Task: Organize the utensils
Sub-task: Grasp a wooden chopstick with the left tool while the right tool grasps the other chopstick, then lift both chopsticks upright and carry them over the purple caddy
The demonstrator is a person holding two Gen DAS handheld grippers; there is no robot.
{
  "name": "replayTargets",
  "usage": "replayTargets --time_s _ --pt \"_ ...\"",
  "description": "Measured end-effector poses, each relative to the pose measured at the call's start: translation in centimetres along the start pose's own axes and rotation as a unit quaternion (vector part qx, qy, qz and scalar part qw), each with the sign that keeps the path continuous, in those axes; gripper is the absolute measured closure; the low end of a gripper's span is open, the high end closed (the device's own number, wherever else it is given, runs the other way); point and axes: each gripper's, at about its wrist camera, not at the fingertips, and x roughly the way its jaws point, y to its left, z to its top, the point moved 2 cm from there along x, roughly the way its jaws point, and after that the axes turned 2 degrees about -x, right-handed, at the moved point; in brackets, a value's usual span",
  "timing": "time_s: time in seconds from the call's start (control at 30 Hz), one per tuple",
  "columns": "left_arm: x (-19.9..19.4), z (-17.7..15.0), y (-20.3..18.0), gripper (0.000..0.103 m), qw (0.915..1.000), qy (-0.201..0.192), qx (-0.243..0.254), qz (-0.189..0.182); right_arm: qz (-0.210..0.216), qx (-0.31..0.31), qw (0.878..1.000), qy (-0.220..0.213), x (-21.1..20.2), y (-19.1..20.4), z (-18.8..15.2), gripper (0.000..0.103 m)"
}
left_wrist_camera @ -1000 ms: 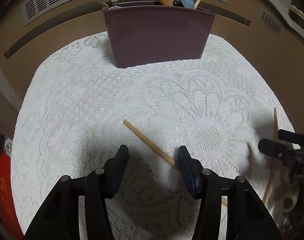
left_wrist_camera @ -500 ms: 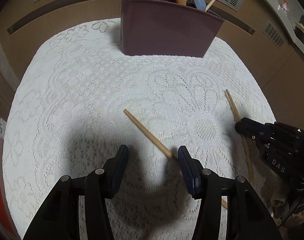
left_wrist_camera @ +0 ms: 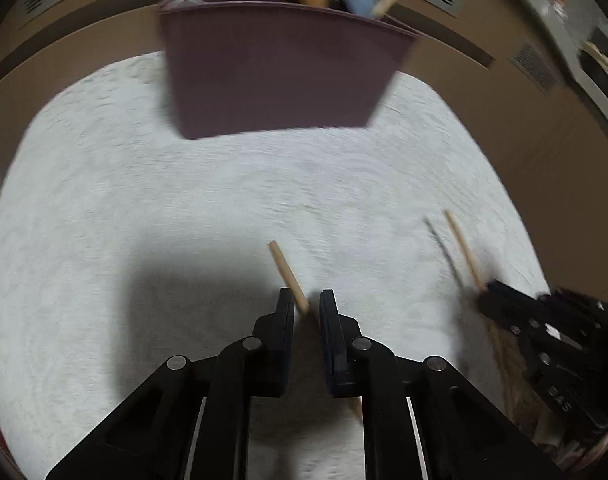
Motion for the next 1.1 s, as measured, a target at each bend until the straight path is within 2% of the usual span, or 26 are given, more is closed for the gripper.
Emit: replayTargets --time_s 0.07,0.13,0.33,0.47,0.57,0.63,0.73,0.83,0.93,1.1 --pt "0.2 -0.7 -1.8 0.09 0.9987 -0.008 0.044 0.024 -0.001 0.003 1.0 0.006 0.2 -0.2 -0.1 0.095" --pt "0.2 -1.1 -2.4 0.089 0.9969 -0.009 0.064 0.044 0.001 0.01 1.0 0.019 0.7 -0.6 -0.1 0.095" --pt "0.0 -1.0 -1.9 0.088 0.9967 0.04 0.058 0.04 -0.011 0.002 0.999 0.039 1.9 -0.1 0.4 0.094" --pt "0.7 0.1 -1.9 0.088 0.9954 0.076 0.047 0.034 -0.015 -0.007 0.999 0.049 2.6 0.2 1.2 0.089" --pt "0.9 0.7 -1.5 0.089 0.9965 0.074 0.033 0.019 -0.012 -0.016 0.998 0.057 2.8 0.4 1.5 0.089" --pt "0.8 0.6 -1.1 0.092 0.9983 0.051 0.024 0.012 -0.007 -0.013 0.998 0.057 2.7 0.3 1.4 0.093" --pt "0.0 -0.6 -1.3 0.097 0.9991 -0.011 0.027 0.031 0.012 -0.004 0.999 0.048 1.6 0.3 1.1 0.095" --pt "-1.3 -2.2 -1.6 0.097 0.999 -0.042 0.011 0.008 0.011 -0.008 1.0 0.019 -0.7 0.7 1.1 0.095" --pt "-3.5 -3.5 -1.9 0.098 0.9974 -0.072 0.003 -0.007 0.013 -0.008 1.0 -0.005 -3.1 0.9 1.2 0.095" --pt "-9.0 -3.9 -2.4 0.098 0.9899 -0.14 0.024 -0.002 0.014 -0.009 0.999 -0.05 -7.1 1.4 1.7 0.095"
